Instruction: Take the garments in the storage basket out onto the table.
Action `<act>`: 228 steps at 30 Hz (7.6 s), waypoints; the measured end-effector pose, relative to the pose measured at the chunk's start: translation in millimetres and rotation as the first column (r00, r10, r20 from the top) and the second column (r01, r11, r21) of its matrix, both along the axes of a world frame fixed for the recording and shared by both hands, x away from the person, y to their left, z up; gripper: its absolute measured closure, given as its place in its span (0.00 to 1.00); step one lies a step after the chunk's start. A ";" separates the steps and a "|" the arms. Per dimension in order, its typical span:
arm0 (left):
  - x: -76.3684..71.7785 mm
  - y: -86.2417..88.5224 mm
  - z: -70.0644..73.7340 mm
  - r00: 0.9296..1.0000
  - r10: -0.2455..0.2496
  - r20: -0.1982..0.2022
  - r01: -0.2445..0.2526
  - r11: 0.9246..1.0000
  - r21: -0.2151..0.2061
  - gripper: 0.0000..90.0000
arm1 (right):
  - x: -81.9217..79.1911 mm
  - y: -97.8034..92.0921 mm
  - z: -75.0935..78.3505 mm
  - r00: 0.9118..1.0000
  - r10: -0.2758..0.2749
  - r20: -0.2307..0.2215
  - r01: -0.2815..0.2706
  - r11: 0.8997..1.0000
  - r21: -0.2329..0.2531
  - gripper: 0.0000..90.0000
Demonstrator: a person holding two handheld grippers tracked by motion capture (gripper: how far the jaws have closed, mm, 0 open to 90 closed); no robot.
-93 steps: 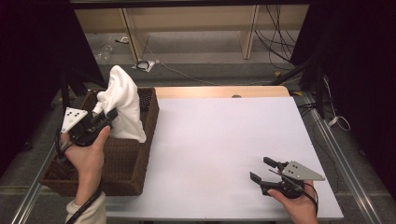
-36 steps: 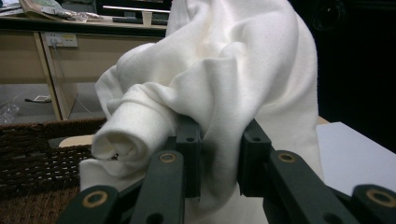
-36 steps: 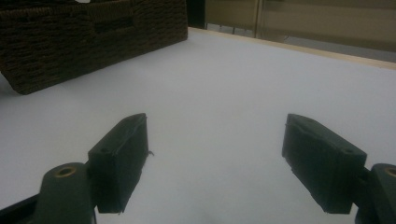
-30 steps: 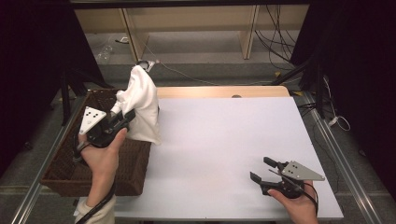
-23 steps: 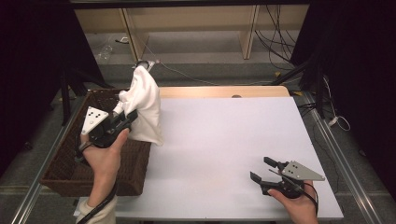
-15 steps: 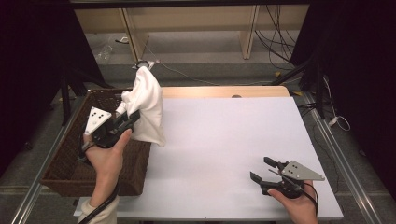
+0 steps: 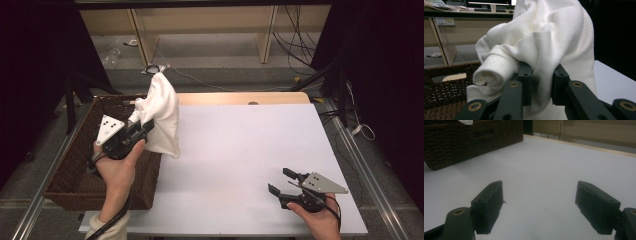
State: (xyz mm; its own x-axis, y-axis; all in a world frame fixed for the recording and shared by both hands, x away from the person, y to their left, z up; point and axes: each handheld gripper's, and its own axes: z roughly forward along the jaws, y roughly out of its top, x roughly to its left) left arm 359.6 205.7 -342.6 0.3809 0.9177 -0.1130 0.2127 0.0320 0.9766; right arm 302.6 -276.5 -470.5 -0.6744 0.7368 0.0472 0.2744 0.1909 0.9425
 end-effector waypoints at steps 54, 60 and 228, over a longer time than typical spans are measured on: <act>-3.2 -36.7 -5.5 0.995 -0.101 -0.007 0.101 0.994 0.044 0.82 | -0.1 -0.2 0.0 1.000 0.002 0.001 -0.002 1.000 -0.002 0.26; -3.4 -42.8 -7.3 0.993 -0.117 -0.014 0.117 0.992 0.053 0.82 | 0.5 0.0 -0.6 1.000 0.004 0.006 -0.004 1.000 0.003 0.26; -17.7 -119.4 -114.3 0.863 -0.400 -0.308 0.450 0.886 0.110 0.08 | 5.1 2.5 -6.7 1.000 0.000 -0.028 -0.001 0.999 -0.048 0.24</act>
State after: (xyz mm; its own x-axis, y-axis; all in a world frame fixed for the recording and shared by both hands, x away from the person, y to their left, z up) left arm 342.0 86.2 -456.9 0.7159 0.6872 -0.1232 0.4216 -0.2849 0.8609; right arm 307.8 -274.0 -477.2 -0.6738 0.7383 0.0308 0.3003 0.2355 0.9243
